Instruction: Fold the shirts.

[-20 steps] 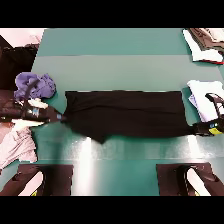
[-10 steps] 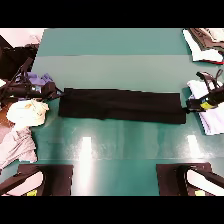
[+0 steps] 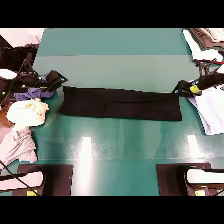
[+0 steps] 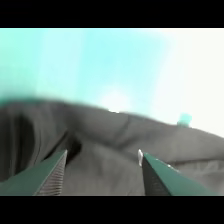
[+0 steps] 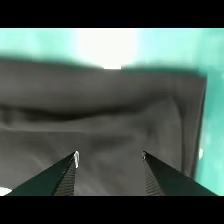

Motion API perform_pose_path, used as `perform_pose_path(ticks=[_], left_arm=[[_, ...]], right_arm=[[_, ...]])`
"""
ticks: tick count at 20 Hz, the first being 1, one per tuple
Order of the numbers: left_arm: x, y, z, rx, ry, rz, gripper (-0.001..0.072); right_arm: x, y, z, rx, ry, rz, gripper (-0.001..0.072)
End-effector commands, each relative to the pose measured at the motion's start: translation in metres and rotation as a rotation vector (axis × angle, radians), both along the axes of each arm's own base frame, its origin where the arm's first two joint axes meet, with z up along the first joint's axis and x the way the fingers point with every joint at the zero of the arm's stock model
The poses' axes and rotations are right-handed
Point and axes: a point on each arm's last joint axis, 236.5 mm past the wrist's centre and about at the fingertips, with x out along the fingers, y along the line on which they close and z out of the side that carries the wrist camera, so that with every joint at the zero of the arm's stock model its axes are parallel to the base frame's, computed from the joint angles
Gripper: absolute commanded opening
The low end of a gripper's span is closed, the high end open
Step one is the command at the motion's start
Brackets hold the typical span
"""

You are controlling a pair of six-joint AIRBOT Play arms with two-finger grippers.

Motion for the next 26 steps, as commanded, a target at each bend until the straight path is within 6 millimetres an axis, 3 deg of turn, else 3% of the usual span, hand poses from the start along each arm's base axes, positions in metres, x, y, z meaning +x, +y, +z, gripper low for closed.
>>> perform_pose_path(ticks=[1, 4, 5, 6, 7, 8, 11, 17, 21, 24, 26], left_arm=[[0.005, -0.008, 0.018, -0.022, -0.020, -0.043, 0.0538], [-0.016, -0.022, 0.017, -0.049, 0.040, -0.135, 0.0536], [-0.021, -0.025, 0.016, -0.051, 0.052, -0.157, 0.0500], [-0.027, -0.028, 0.015, -0.044, 0.050, -0.201, 0.0235], [-0.034, -0.032, 0.015, -0.034, 0.043, -0.254, 0.0032], [-0.039, -0.035, 0.015, -0.038, 0.054, -0.278, 0.0033], [-0.052, -0.050, 0.014, -0.048, 0.081, -0.340, 0.0025], [-0.069, -0.106, 0.008, -0.003, 0.075, -0.469, 0.0025], [-0.083, -0.141, 0.006, -0.006, 0.096, -0.520, 0.0024], [-0.092, -0.163, 0.003, 0.009, 0.111, -0.545, 0.0024], [-0.093, -0.179, 0.000, 0.026, 0.110, -0.530, 0.0024]], right_arm=[[0.011, -0.006, 0.014, 0.107, -0.043, -0.044, 0.0471], [-0.026, -0.028, 0.011, 0.114, 0.002, -0.021, 0.0469], [-0.038, -0.035, 0.005, 0.120, 0.014, -0.035, 0.0469], [-0.051, -0.043, -0.003, 0.126, 0.028, -0.056, 0.0470], [-0.061, -0.050, -0.011, 0.139, 0.041, -0.089, 0.0477], [-0.071, -0.056, -0.021, 0.162, 0.067, -0.124, 0.0527], [-0.085, -0.054, -0.043, 0.265, 0.083, -0.148, 0.0531], [-0.066, -0.031, -0.065, 0.351, 0.068, -0.115, 0.0529], [-0.060, -0.003, -0.076, 0.359, 0.105, -0.031, 0.0506], [-0.062, 0.013, -0.083, 0.359, 0.107, 0.047, 0.0331], [-0.061, 0.017, -0.077, 0.349, 0.079, 0.086, 0.0085]])
